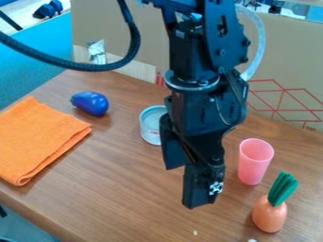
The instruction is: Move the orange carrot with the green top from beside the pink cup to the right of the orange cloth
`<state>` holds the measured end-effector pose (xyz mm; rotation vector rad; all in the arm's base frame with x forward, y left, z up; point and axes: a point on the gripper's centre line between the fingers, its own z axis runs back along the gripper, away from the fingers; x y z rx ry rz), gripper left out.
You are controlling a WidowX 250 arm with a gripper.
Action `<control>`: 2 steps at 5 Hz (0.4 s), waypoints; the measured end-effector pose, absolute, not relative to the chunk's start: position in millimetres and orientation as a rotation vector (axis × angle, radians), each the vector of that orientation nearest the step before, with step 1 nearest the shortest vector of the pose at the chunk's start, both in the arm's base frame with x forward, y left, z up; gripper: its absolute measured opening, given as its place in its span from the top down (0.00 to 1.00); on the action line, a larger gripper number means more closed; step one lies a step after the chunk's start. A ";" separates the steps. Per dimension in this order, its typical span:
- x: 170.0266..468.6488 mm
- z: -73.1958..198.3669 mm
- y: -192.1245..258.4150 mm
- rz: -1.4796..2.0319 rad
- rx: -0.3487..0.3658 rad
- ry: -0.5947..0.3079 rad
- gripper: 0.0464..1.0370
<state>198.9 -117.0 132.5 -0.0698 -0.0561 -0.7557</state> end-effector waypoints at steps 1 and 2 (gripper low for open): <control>198.0 126.8 -117.3 -0.755 -0.067 -0.034 0.04; 213.8 108.6 -140.7 -0.803 -0.034 -0.014 0.04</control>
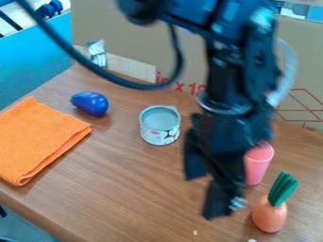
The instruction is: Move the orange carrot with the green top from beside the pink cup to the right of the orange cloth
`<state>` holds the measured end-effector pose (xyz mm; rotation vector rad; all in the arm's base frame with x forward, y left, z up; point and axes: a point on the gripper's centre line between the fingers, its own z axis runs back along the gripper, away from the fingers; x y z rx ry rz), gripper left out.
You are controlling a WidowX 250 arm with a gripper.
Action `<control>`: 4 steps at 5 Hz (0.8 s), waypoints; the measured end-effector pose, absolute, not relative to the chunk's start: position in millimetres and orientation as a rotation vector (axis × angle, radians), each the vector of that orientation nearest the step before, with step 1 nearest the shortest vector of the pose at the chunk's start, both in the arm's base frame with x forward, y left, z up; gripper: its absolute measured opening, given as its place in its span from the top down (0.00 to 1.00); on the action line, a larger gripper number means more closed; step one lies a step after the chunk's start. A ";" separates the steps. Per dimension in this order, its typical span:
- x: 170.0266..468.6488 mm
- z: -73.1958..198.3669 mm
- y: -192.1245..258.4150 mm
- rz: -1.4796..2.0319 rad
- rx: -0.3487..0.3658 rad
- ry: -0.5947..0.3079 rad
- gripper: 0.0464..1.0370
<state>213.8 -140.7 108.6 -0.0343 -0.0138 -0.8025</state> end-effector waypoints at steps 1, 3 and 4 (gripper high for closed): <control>227.4 95.1 -163.6 -0.853 -0.025 -0.020 0.04; 250.0 71.9 -189.6 -0.885 0.001 0.006 0.04; 261.0 74.5 -198.7 -0.892 -0.002 -0.035 0.04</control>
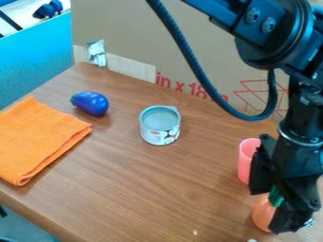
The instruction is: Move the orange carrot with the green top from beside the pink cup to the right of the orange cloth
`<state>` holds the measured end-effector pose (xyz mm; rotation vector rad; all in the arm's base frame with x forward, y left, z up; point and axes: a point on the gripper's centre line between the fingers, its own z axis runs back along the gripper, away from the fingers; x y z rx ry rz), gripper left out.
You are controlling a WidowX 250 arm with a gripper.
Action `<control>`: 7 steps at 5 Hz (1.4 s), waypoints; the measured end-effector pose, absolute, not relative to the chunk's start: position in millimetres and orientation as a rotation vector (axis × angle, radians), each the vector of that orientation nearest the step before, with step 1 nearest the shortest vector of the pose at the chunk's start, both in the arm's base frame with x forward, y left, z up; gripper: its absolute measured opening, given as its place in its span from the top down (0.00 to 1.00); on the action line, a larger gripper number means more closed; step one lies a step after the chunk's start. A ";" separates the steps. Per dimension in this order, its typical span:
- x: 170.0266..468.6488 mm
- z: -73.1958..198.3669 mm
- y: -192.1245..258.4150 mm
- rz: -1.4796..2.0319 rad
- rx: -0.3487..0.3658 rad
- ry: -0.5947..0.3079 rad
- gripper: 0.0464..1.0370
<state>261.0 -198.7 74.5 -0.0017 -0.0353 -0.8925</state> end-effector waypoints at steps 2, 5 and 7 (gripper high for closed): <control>274.8 81.1 -203.9 -0.891 -0.027 -0.121 0.07; 276.3 84.5 -200.3 -0.872 -0.026 -0.184 0.82; 256.4 134.5 -170.0 -0.824 0.007 -0.237 0.83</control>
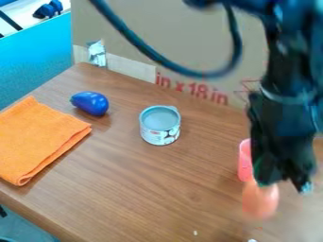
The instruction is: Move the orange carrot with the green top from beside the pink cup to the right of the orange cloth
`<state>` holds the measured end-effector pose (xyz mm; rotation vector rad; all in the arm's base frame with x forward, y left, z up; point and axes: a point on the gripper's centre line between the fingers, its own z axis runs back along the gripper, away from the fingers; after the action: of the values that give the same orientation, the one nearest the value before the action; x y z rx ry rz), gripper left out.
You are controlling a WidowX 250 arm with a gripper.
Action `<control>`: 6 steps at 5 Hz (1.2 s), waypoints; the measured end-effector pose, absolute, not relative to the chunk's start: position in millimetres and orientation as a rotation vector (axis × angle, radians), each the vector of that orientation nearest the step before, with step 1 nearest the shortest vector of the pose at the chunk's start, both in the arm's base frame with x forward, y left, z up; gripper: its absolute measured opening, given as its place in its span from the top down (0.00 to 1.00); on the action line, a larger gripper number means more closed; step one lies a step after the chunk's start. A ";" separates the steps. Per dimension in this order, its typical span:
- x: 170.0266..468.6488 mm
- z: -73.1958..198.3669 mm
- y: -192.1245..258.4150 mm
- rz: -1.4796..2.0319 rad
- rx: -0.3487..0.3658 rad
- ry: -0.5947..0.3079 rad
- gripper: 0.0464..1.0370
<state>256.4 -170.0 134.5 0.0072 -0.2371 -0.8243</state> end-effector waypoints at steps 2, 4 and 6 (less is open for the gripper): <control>220.0 169.1 -70.8 -0.522 0.034 -0.163 0.83; 195.4 127.4 24.8 -0.221 0.003 -0.107 0.83; 214.5 84.1 67.2 -0.084 -0.029 -0.192 0.83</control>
<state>214.5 67.2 84.1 -0.0293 -0.1920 -0.0838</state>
